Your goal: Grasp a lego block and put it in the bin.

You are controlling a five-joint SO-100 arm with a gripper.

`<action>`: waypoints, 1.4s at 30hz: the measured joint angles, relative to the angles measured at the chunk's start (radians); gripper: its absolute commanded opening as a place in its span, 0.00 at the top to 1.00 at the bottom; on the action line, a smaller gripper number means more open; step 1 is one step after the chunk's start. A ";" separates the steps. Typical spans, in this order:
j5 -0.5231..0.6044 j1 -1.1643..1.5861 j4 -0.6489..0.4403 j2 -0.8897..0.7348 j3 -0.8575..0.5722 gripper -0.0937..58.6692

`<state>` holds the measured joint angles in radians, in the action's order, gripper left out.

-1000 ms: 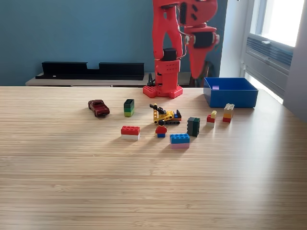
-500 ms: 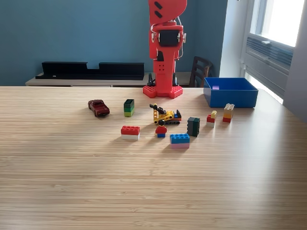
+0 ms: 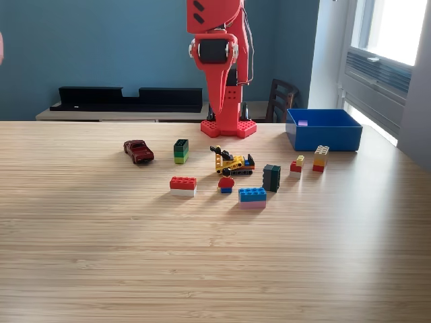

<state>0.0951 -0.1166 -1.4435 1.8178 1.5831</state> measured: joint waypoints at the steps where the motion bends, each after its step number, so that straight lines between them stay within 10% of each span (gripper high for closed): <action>1: -0.008 -0.002 0.006 0.000 0.005 1.00; 26: -0.126 0.213 0.087 0.000 0.308 0.49; 42: -0.172 0.155 0.193 0.017 0.534 0.50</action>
<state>-0.0767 0.0383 -1.2502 1.8346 2.1169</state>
